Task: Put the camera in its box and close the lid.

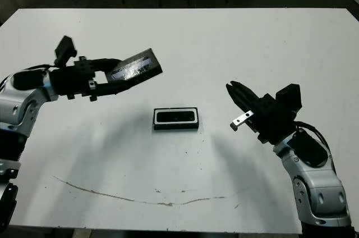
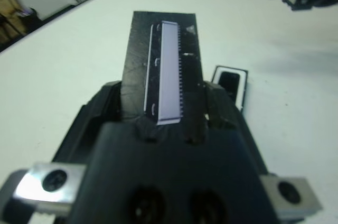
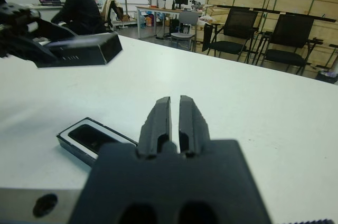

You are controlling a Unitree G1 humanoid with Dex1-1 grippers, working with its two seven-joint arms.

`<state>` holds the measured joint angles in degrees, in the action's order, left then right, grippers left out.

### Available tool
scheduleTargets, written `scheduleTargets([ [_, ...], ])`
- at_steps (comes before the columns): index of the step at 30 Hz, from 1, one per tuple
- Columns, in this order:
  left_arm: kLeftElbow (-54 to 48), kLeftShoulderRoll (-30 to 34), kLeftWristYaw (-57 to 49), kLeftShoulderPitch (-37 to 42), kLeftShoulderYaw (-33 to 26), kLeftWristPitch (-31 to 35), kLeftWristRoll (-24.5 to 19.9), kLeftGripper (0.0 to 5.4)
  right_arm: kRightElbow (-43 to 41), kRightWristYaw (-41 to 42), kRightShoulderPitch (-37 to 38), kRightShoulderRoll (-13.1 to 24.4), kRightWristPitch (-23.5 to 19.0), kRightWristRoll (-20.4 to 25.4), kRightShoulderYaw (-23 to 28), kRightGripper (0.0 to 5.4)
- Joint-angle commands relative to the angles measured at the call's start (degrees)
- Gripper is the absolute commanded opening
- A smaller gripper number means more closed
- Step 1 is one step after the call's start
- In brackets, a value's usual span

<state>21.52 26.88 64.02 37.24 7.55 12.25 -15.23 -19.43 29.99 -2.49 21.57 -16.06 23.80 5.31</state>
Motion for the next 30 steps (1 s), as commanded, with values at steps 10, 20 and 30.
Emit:
scheduleTargets([
  [10,5.3,-4.1,0.2,-0.5,3.8,-1.1,4.1,2.78,-1.8,-2.0,-0.7,0.5,-7.2,5.3,1.7,0.00],
  [20,5.9,-6.9,1.8,-2.5,6.4,-0.7,5.0,2.78,-2.1,-1.8,-1.0,0.8,-7.1,5.4,1.5,0.00],
  [30,7.1,-6.9,2.8,-3.7,8.7,-1.0,7.2,2.78,-2.5,-2.7,-0.8,0.4,-7.8,5.4,1.2,0.00],
])
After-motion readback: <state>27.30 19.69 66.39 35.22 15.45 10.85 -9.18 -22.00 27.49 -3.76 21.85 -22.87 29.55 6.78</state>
